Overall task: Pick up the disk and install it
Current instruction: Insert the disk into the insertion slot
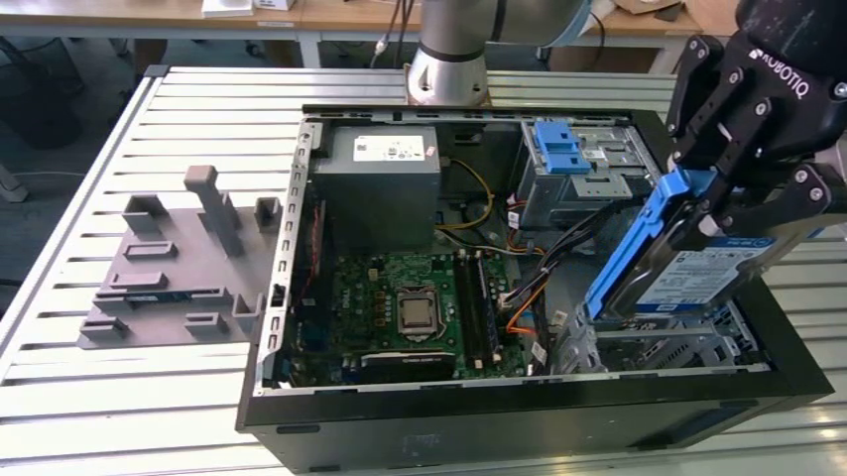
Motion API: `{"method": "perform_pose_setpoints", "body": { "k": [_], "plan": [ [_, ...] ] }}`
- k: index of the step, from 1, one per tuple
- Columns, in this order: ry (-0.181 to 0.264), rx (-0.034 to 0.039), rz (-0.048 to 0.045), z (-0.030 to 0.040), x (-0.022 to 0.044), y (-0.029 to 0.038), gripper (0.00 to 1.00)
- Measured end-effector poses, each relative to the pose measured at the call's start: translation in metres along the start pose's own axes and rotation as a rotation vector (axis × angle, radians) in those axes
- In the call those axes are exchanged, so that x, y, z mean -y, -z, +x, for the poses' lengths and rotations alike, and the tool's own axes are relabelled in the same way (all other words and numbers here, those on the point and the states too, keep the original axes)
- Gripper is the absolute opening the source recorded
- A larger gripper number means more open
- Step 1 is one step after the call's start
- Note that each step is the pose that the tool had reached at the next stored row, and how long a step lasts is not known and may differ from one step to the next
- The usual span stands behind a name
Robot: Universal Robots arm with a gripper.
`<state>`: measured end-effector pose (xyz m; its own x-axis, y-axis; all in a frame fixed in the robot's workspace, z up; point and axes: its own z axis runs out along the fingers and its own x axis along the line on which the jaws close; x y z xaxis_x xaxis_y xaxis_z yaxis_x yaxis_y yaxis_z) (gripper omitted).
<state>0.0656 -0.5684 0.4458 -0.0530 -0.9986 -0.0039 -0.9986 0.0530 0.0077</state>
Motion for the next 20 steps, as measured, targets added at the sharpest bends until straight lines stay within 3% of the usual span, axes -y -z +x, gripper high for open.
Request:
{"method": "perform_pose_setpoints", "body": {
  "k": [7, 20],
  "plan": [
    [-0.001, 0.0007, 0.0001, 0.0, 0.0002, -0.0016, 0.36],
    [-0.001, 0.0038, -0.0003, 0.0, 0.0053, -0.0116, 0.36]
  ]
}}
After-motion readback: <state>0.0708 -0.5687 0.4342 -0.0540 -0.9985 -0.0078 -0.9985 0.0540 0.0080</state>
